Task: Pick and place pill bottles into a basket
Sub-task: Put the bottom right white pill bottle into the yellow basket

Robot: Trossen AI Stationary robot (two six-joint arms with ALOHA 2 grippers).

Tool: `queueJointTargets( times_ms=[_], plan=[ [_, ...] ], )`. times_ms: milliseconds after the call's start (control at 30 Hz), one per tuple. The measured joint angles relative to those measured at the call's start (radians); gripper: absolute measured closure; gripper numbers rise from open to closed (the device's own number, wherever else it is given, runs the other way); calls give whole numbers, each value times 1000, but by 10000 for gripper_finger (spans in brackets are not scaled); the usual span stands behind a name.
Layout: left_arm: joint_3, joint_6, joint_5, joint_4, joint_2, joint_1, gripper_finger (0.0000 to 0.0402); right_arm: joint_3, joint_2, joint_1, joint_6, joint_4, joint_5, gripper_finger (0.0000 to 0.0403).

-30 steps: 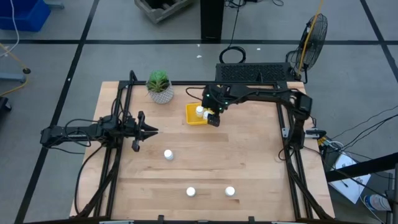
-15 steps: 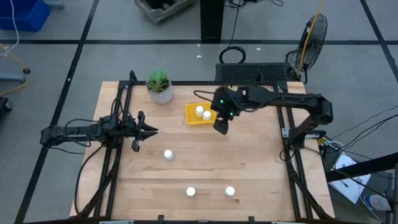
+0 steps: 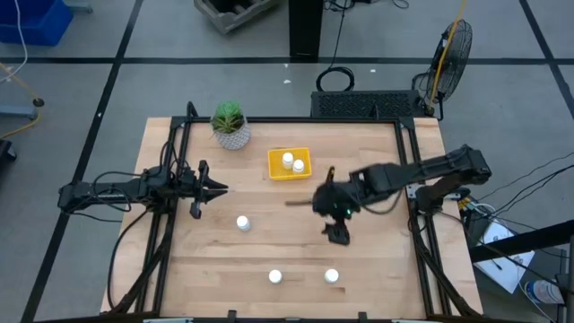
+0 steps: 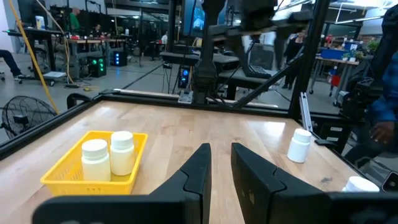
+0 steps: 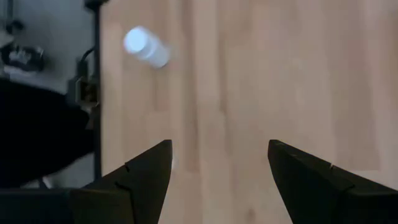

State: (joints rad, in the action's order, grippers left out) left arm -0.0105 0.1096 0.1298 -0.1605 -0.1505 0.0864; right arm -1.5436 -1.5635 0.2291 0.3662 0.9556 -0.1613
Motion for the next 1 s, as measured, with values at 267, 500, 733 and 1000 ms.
queueJointTargets(
  times_ms=[267,500,733,1000],
  plan=[
    [0,0,0,0,0,0,337,0,-52,178,80,-58,3,147],
    [0,0,0,1,0,0,337,0,-154,212,264,-123,31,147],
    [0,0,0,0,0,0,337,1,-243,233,371,-136,30,147],
    [0,0,0,-1,0,0,337,1,-279,269,497,-150,53,147]
  ],
)
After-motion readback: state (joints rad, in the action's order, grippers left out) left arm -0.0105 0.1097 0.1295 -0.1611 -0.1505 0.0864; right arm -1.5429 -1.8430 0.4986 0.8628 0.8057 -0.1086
